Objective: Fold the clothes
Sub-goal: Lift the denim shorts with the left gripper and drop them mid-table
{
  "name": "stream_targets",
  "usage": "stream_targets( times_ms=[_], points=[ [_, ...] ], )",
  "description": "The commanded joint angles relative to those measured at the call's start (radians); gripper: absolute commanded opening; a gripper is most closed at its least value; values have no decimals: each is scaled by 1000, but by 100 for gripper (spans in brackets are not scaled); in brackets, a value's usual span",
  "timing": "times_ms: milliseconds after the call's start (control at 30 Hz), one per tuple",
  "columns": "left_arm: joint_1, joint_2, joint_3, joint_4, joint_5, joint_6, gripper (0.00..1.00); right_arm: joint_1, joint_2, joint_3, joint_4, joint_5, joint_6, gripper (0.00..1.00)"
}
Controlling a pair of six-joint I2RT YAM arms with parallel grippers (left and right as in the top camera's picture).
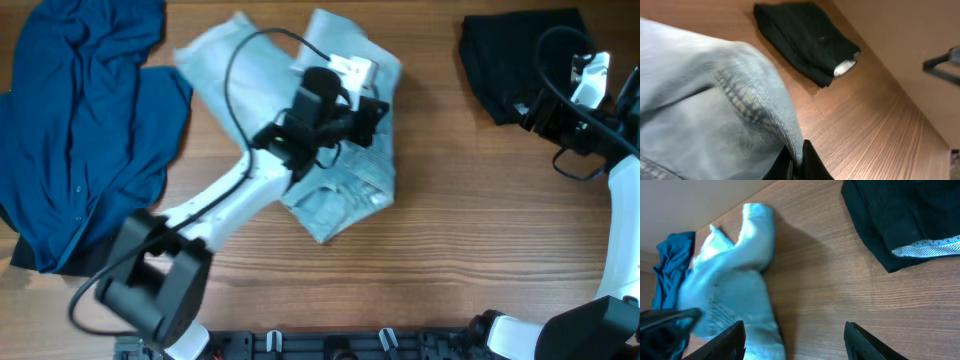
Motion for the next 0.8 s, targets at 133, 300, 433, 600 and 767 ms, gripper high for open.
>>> stream_targets(
  times_ms=[133, 300, 433, 600, 767],
  points=[
    [-14, 58, 13, 69, -40, -14, 100, -2, -23, 20, 6, -30, -18, 65],
    [24, 24, 16, 93, -38, -18, 100, -2, -23, 20, 6, -30, -18, 69],
    [102, -79, 17, 79, 23, -18, 100, -1, -23, 20, 6, -39, -32, 69],
    [242, -226, 17, -37, 28, -22, 100, 57, -23, 20, 3, -78, -90, 69],
    [410, -284, 17, -253, -20, -15, 100, 187, -23, 20, 32, -24, -86, 69]
  ],
)
